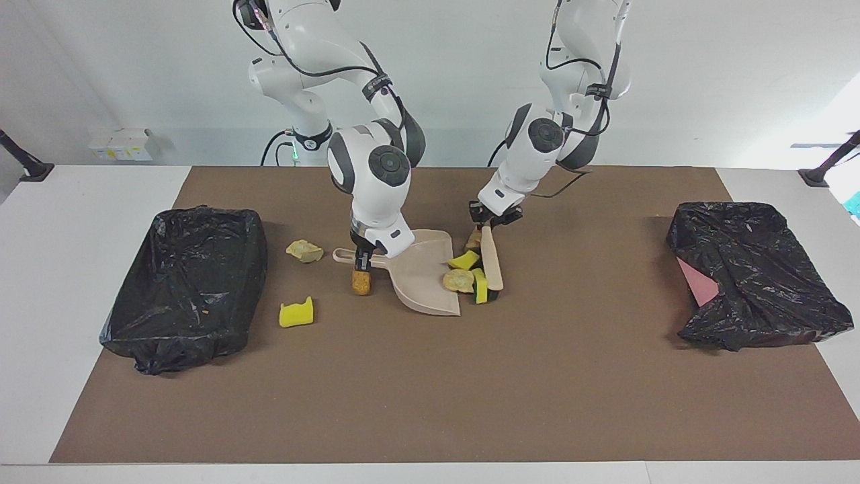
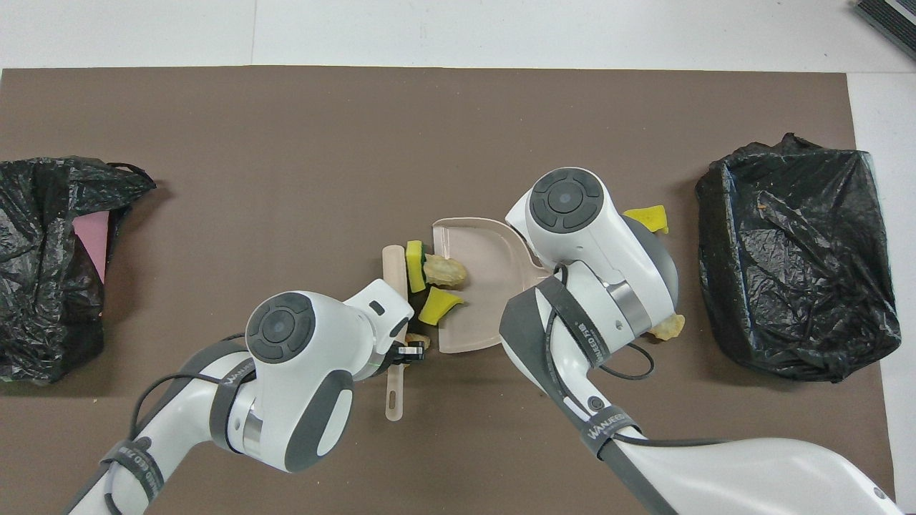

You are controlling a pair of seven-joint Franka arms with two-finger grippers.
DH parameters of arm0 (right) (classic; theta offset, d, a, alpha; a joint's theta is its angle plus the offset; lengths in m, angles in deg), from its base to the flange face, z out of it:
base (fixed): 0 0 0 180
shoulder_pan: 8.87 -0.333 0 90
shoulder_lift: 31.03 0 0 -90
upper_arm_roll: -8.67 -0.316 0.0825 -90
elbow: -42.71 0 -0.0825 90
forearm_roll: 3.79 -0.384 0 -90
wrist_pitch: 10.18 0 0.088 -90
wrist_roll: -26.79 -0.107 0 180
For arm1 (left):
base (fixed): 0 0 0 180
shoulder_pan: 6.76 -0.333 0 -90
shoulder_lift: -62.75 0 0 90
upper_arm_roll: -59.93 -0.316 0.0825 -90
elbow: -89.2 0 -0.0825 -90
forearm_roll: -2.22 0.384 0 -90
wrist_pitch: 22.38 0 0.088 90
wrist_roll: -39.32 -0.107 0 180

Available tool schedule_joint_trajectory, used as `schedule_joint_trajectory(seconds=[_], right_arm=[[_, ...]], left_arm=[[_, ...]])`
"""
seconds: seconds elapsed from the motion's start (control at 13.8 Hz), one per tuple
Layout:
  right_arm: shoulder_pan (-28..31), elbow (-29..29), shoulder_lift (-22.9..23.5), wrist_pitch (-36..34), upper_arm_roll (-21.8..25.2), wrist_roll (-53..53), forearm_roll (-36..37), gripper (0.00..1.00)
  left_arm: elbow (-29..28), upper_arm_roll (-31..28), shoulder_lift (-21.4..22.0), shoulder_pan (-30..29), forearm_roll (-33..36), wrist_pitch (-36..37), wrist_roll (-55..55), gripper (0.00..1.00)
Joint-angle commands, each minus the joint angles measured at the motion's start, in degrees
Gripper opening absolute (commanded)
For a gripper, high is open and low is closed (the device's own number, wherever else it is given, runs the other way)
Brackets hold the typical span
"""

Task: Sweep and dump trash in bin
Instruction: 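Sweep the debris into the dustpan with the left gripper's brush, then sweep the remaining chunks into the dustpan with the left gripper's brush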

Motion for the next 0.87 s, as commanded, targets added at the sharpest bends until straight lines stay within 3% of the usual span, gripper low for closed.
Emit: schedule_joint_trajectory(seconds=[0.0,0.36,0.8], right_arm=[[1.00,-1.83,-1.39,1.49,-0.53,1.80,1.01,0.00],[1.71,-1.83,-1.21,2.20,-0.53,1.89,1.01,0.00],[2.06,-1.83,-1.13,2.37,-0.62,1.89,1.01,0.00]], left_arm=[[3.05,-0.32,-2.10,4.91,-2.66,-3.54,-0.16,0.00],[4.56,-0.14,1.23,4.22,-2.75,0.21,4.73,0.00],[3.68,0.04,4.57,5.19,8.04,15.59,36.50,0.00]])
